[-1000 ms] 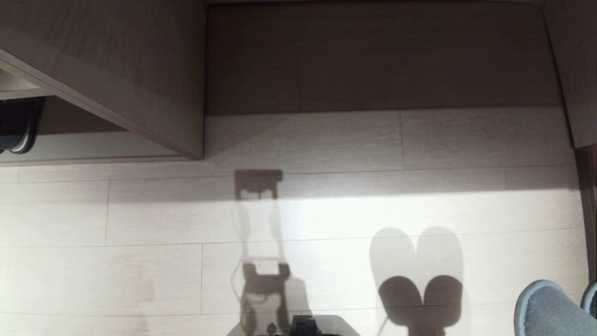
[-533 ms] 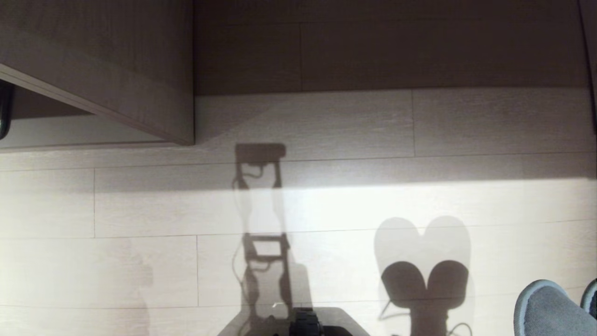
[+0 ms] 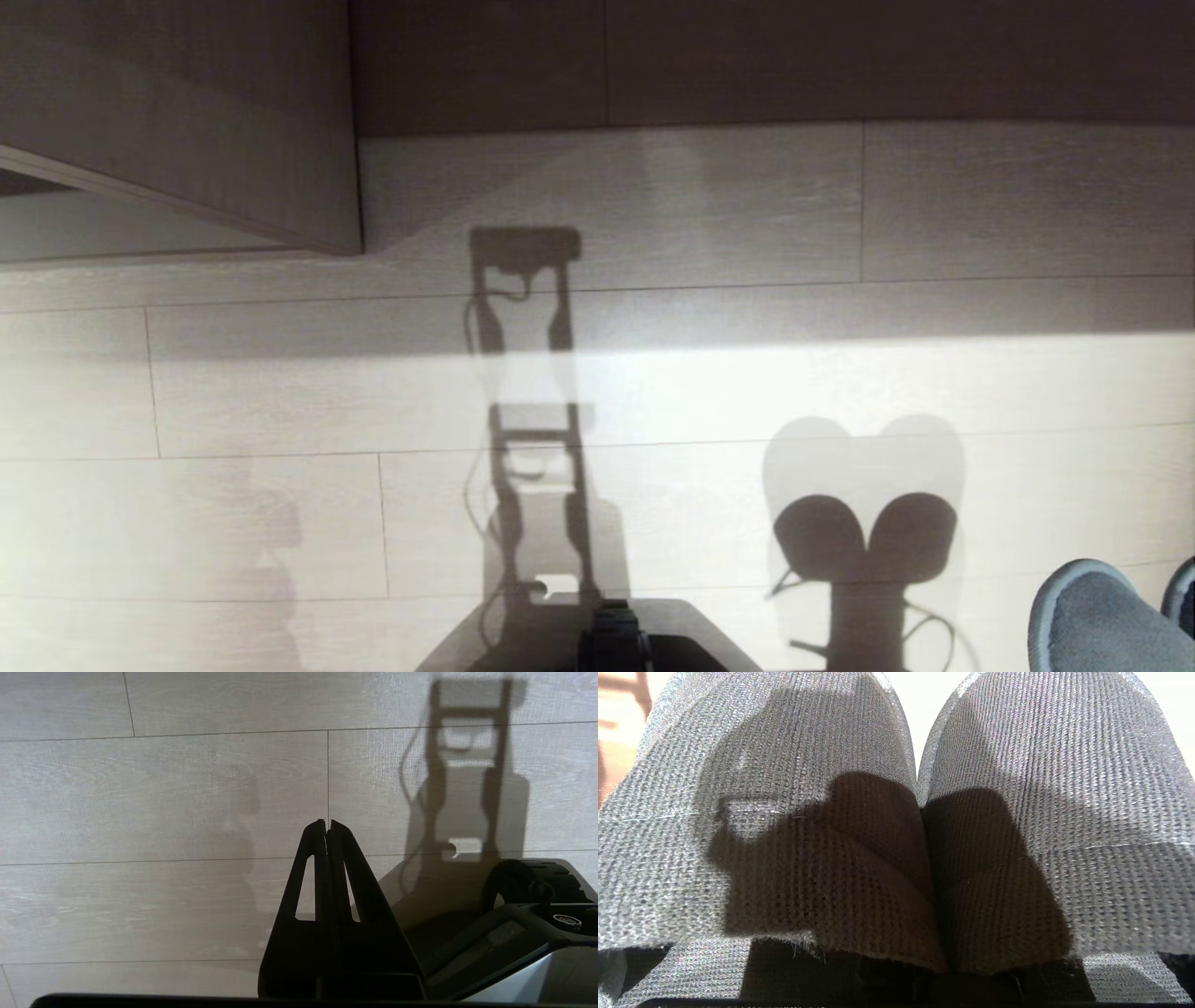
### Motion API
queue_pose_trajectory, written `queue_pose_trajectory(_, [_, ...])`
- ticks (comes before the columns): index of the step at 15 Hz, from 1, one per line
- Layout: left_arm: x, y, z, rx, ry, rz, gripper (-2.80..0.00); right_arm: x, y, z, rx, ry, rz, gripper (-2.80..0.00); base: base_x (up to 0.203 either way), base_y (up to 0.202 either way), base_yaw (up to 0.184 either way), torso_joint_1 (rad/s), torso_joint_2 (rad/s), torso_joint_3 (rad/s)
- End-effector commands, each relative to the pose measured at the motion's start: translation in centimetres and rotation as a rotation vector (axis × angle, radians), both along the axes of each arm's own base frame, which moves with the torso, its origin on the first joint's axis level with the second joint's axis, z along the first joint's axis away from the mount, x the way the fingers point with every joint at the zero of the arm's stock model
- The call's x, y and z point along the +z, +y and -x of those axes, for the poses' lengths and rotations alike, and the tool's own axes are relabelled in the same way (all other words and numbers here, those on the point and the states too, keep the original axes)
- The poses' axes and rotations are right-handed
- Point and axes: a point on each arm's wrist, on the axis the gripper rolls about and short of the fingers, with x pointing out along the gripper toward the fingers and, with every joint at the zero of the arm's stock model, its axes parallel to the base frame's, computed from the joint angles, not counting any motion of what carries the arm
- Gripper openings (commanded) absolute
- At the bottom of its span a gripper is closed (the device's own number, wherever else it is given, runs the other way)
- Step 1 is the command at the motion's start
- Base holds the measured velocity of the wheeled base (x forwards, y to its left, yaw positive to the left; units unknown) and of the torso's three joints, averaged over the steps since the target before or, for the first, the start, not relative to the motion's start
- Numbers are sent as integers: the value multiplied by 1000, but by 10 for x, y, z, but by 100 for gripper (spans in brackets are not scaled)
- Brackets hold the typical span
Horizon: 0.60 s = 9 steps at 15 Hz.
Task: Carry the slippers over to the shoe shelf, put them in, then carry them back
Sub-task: Place the slippers on the floor
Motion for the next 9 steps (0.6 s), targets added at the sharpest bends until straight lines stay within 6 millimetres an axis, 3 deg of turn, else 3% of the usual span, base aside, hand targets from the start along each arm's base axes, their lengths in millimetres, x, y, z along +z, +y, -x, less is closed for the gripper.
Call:
queue_pose_trajectory(1, [0, 0, 0, 0, 2, 1, -280, 0, 0, 0, 0, 1, 0, -280, 0, 0, 0, 4, 2, -199])
queue_pose_trajectory(9, [0, 0, 0, 0, 2, 1, -280, 0, 0, 0, -2, 0, 0, -280, 0, 0, 0, 3, 3, -191])
